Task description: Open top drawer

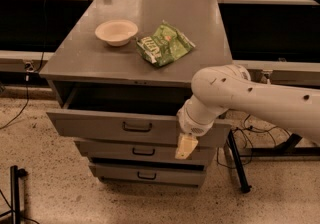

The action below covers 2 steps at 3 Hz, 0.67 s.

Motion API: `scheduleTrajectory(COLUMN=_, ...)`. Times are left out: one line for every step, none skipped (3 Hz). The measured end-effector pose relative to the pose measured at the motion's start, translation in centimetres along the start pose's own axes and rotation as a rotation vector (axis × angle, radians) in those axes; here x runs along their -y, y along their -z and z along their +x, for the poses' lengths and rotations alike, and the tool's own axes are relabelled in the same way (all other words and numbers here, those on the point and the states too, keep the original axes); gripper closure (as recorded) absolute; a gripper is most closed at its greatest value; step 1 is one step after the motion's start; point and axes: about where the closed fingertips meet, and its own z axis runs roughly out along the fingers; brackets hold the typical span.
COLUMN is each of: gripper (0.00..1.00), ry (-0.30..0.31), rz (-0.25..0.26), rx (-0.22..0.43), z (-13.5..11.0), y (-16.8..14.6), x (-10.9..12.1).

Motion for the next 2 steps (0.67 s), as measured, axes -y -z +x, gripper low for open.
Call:
scheduleTrajectory(gripper=0.35, ry=0.004, rz=-0.040, rx=-0.009, z=-0.9, y=0.8, x=-1.5)
scheduleTrajectory(gripper=0.33, ry=0.042, rz=-0.049, rx=-0.010, z=-2.0, y=2.7, x=-2.6)
